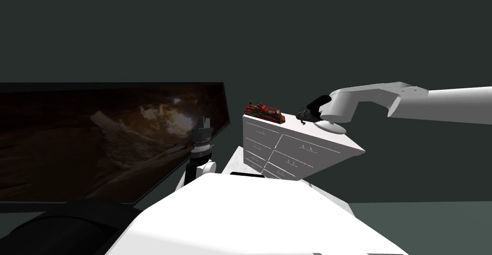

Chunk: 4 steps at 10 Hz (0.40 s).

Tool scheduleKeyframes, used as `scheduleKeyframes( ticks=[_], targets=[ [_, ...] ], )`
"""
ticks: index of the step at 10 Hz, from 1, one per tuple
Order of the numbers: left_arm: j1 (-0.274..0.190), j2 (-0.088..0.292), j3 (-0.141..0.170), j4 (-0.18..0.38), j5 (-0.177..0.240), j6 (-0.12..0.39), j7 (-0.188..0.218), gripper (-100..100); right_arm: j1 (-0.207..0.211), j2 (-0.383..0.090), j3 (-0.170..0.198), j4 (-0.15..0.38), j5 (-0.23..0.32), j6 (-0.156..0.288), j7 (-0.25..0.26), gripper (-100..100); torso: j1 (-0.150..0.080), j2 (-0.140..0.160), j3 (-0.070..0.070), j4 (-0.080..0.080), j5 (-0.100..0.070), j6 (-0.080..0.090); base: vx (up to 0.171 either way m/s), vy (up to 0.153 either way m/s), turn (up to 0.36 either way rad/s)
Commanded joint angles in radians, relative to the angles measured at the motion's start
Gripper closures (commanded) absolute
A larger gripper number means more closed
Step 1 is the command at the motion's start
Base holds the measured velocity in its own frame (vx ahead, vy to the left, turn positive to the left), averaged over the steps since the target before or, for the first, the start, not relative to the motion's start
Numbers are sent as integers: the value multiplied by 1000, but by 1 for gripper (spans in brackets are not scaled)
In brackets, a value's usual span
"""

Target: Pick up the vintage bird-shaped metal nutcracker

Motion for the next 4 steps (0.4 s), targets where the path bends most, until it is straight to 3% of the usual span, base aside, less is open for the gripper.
scheduleKeyframes(
  ticks=[1, 2, 3, 4],
  targets=[
    [0, 0, 0, 0, 0, 0, 0, 0, -2, 5, -50, -2, -1, 5, 4, 100, 0, 0, 0, 0, 0, 0, -1, 5, 1],
    [0, 0, 0, 0, 0, 0, 0, 0, -2, 5, -77, -2, -1, 5, 4, 100, 2, 0, 0, 0, 1, 0, 1, 6, 2],
    [0, 0, 0, 0, 0, 0, 0, 0, -2, 2, -59, -3, -1, 6, 2, 100, 2, 0, 0, 0, 1, 0, 0, 0, 0],
    [0, 0, 0, 0, 0, 0, 0, 0, -3, 2, -64, -3, 0, 6, 1, 0, 1, 0, 0, 0, 0, 1, 0, 0, 0]
  ],
)
